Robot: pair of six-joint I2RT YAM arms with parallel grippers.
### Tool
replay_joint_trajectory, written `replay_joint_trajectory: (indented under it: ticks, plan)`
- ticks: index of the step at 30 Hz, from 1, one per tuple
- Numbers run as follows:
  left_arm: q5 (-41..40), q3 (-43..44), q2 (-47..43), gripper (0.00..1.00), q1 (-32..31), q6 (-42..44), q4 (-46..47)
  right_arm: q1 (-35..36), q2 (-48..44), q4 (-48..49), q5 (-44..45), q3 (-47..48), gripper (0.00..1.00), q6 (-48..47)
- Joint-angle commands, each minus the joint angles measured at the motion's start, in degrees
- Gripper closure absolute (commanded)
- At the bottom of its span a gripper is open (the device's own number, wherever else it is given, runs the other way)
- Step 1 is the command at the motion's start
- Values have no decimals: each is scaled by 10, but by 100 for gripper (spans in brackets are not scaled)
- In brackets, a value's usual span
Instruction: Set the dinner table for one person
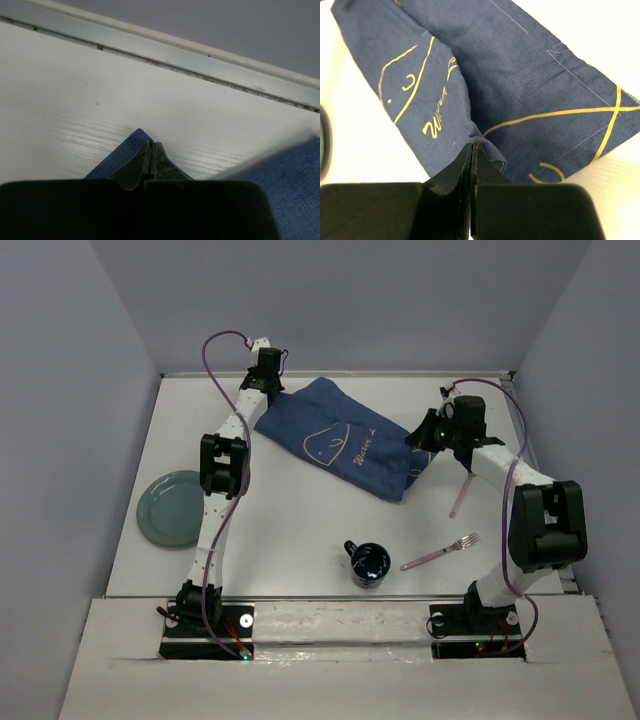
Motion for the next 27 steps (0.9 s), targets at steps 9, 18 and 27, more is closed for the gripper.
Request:
replay_joint_trajectory:
  ticks: [9,18,27]
  plan:
    - [-5,-15,-197,100,3,-8,2,3,-157,29,-3,-28,100,17]
    - [16,-369,-452,100,24,-63,165,3,-260,-23,28,-32,100,16]
    - [103,-619,-602,100,17,-117,264,3,-262,-78,57,1,100,-23]
